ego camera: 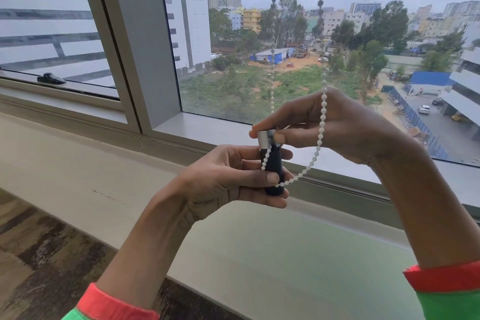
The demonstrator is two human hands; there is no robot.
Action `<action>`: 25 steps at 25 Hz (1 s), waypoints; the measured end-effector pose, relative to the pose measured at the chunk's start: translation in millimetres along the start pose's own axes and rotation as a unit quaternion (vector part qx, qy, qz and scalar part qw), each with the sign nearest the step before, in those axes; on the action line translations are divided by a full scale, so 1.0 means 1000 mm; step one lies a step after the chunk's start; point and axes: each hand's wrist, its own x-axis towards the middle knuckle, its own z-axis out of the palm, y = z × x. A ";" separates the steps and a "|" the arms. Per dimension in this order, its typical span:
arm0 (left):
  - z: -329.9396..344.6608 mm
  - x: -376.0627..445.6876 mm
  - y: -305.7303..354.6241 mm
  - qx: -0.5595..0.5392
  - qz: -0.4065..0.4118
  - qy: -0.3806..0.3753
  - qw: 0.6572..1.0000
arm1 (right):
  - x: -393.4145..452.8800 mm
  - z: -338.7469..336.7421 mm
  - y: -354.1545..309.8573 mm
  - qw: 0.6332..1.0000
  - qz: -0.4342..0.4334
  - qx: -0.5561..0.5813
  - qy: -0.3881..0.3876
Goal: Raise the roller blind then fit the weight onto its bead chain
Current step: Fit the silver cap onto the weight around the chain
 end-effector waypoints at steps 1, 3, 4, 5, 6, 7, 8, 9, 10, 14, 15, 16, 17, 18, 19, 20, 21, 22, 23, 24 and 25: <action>0.001 0.000 0.000 0.002 0.003 0.009 1.000 | -0.001 0.000 0.000 1.000 -0.003 0.002 0.003; 0.003 -0.001 0.000 0.012 0.003 0.035 0.999 | -0.005 0.001 0.001 1.000 -0.006 0.006 0.008; 0.005 -0.002 0.001 0.020 0.001 0.052 0.998 | -0.007 0.001 0.002 1.000 -0.006 0.008 0.014; 0.006 -0.002 0.001 0.032 -0.001 0.069 0.997 | -0.009 0.002 0.003 1.000 -0.004 0.013 0.021; 0.009 -0.002 0.001 0.049 -0.002 0.088 0.995 | -0.010 0.004 0.004 0.999 -0.002 0.020 0.031; 0.012 -0.001 0.000 0.065 -0.003 0.105 0.992 | -0.011 0.005 0.006 0.999 0.000 0.022 0.041; 0.015 0.000 -0.001 0.078 -0.003 0.119 0.990 | -0.011 0.006 0.009 0.999 0.000 0.017 0.051; 0.018 0.001 -0.002 0.087 -0.004 0.130 0.988 | -0.011 0.008 0.011 0.998 0.000 0.009 0.058; 0.019 0.002 -0.004 0.091 -0.003 0.136 0.987 | -0.012 0.010 0.012 0.998 0.001 0.001 0.060; 0.012 0.005 -0.007 0.103 0.014 0.145 0.984 | -0.013 0.014 0.008 0.999 0.005 -0.012 0.050; 0.010 0.006 -0.008 0.104 0.019 0.145 0.984 | -0.011 0.016 0.009 0.998 0.004 -0.020 0.051; 0.009 0.006 -0.009 0.105 0.023 0.144 0.984 | -0.011 0.016 0.010 0.998 0.004 -0.025 0.050; 0.008 0.007 -0.012 0.101 0.028 0.143 0.984 | -0.010 0.018 0.014 0.999 0.005 -0.024 0.046; 0.007 0.007 -0.015 0.095 0.033 0.141 0.985 | -0.010 0.020 0.018 0.999 0.005 -0.017 0.044; 0.005 0.006 -0.019 0.090 0.040 0.138 0.986 | -0.012 0.024 0.024 0.999 0.004 -0.005 0.049; 0.002 0.006 -0.024 0.085 0.047 0.138 0.986 | -0.013 0.028 0.031 0.998 0.004 0.008 0.062; -0.002 0.006 -0.029 0.078 0.051 0.142 0.985 | -0.015 0.032 0.037 0.997 0.007 0.018 0.080; -0.006 0.007 -0.034 0.069 0.052 0.149 0.985 | -0.016 0.037 0.043 0.995 0.013 0.024 0.099; -0.009 0.007 -0.039 0.068 0.051 0.159 0.984 | -0.017 0.041 0.049 0.993 0.021 0.027 0.116; -0.011 0.008 -0.045 0.081 0.050 0.168 0.981 | -0.017 0.044 0.054 0.991 0.028 0.028 0.130; -0.011 0.008 -0.050 0.102 0.051 0.176 0.978 | -0.018 0.048 0.059 0.990 0.034 0.026 0.137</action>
